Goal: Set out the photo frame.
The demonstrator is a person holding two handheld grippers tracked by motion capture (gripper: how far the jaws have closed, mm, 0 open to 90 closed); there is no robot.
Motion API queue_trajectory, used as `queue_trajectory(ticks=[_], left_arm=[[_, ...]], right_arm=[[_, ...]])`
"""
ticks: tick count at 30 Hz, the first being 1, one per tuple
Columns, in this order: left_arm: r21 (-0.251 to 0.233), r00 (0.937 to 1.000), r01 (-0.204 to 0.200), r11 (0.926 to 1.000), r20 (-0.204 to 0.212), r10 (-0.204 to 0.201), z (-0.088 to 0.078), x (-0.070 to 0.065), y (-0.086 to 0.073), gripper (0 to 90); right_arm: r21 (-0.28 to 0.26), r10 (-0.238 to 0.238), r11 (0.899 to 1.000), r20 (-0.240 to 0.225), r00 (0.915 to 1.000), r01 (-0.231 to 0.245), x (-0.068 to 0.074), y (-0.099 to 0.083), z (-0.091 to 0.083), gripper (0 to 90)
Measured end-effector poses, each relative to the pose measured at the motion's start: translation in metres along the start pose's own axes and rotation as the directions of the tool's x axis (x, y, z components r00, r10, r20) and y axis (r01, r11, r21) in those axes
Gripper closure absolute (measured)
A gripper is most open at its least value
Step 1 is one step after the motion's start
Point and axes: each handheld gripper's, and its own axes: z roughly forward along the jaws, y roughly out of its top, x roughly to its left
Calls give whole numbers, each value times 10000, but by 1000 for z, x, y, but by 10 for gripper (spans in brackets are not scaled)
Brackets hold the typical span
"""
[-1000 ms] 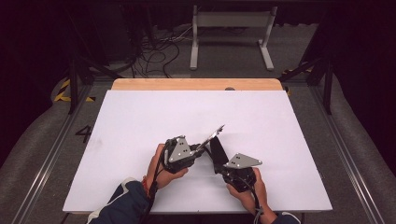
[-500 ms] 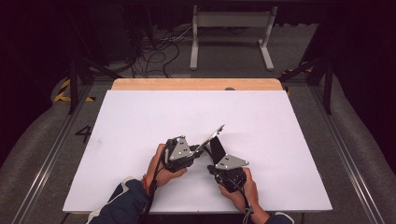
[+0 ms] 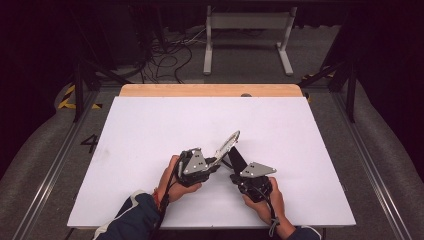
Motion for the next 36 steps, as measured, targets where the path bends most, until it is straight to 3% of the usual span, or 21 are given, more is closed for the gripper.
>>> queue_trajectory(ticks=[13, 28, 36], left_arm=[[-1, 9998, 122, 9999, 180, -122, 3, 0, 1, 688], [-75, 9992, 263, 9996, 303, -261, 7, -2, 4, 675], [-74, 9992, 173, 9998, 370, -170, 9, -3, 5, 665]], right_arm=[[16, 81, 10000, 25, 10000, -81, -10, -4, -4, 900], [59, -28, 10000, 359, 9994, 26, -23, -7, 0, 900], [99, 90, 9999, 326, 9994, -93, -29, -10, 0, 900]])
